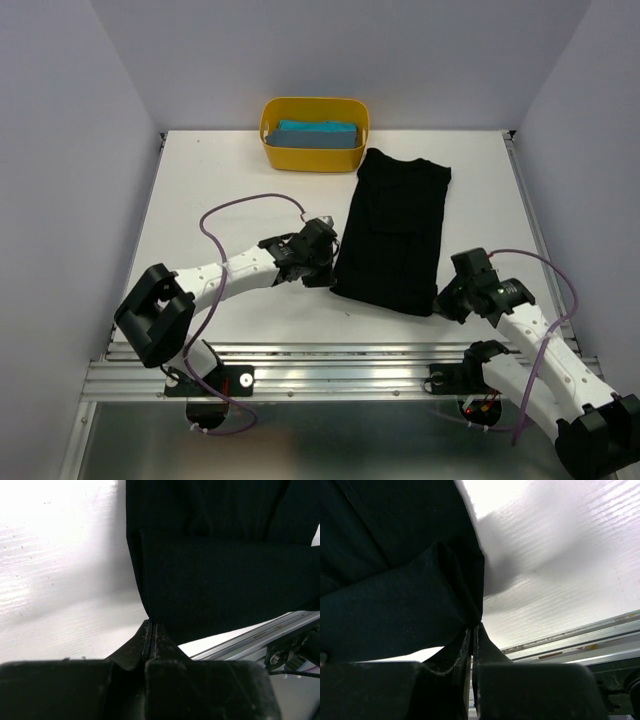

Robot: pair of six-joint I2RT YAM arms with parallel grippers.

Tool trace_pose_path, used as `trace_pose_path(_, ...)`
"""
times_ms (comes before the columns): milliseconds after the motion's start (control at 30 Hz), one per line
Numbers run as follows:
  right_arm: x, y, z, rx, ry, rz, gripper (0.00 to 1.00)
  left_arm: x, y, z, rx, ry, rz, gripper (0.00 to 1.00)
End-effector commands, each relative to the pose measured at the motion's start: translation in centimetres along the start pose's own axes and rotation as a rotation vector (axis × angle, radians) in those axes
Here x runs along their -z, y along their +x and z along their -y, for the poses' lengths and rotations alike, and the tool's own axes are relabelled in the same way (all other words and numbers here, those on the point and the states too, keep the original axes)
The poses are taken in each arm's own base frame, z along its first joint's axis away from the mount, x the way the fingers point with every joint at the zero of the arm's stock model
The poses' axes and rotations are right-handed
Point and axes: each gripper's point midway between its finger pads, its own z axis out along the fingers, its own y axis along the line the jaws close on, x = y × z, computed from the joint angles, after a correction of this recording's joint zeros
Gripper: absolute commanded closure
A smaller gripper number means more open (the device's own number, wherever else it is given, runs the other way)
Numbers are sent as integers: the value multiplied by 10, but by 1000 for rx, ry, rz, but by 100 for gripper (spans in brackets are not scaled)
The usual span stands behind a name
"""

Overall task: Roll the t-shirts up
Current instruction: Roll the T-shirt to the center of the board.

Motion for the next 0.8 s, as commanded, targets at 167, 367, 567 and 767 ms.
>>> trace_pose_path(167, 11, -19, -4, -14, 16, 78, 99, 3, -20, 10, 7, -40, 16, 100)
trace_pose_path(367, 5, -9, -1, 18, 23, 23, 84, 0, -15, 4, -17, -59, 1, 100)
trace_pose_path(567, 19, -23, -7, 69, 34, 70, 40, -6, -6, -3, -22, -64, -25, 100)
trace_pose_path(767, 22, -34, -43, 100, -82, 80, 65, -10, -2, -6, -7, -60, -25, 100)
